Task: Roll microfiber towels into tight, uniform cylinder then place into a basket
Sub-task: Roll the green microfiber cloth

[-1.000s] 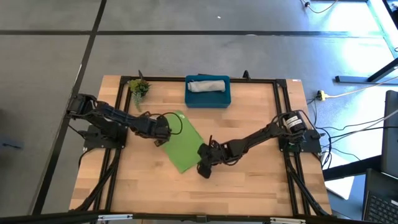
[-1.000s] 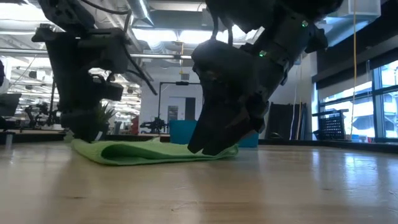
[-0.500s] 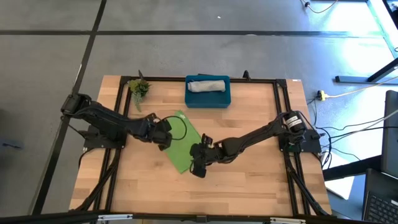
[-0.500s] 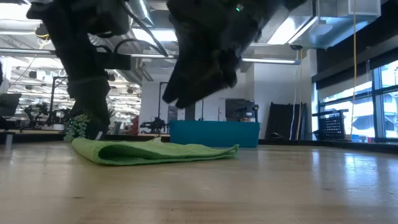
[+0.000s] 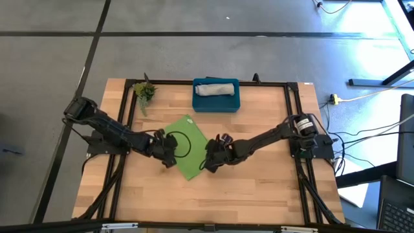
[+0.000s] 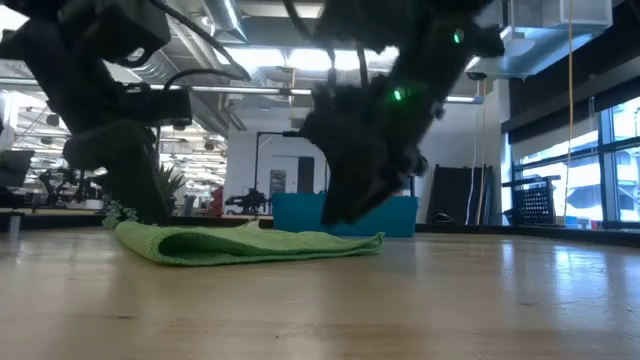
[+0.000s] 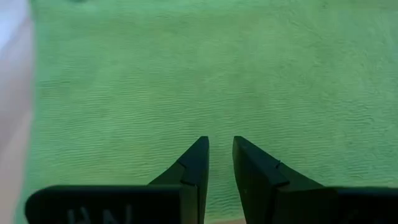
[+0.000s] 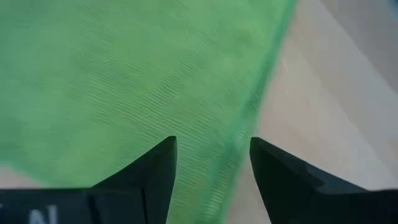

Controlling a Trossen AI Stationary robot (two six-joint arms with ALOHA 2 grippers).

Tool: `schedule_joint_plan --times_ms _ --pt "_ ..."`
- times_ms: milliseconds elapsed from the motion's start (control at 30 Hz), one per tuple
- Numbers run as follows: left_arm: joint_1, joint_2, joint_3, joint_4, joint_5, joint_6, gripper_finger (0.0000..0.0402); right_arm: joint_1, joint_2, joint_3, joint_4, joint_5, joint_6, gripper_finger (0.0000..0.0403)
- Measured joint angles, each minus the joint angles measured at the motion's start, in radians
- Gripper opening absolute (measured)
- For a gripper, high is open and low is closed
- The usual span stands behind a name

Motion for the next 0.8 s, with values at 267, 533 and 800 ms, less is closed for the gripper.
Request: schedule_joint_plan --times_ms 267,533,800 --pt "0.006 0.001 -0.063 0.034 0.028 -0.011 0.0064 0.004 0.000 -0.091 0.161 -0.111 0.029 0.0205" --pt "0.017 -0.001 -0.078 0.026 0.034 0.011 0.0064 0.042 -0.001 -0.154 0.327 -0.151 0.068 0.0205" --pt "0.035 -0.001 -0.078 0.020 0.085 0.201 0.0064 0.095 0.000 -0.158 0.397 -0.174 0.081 0.0205"
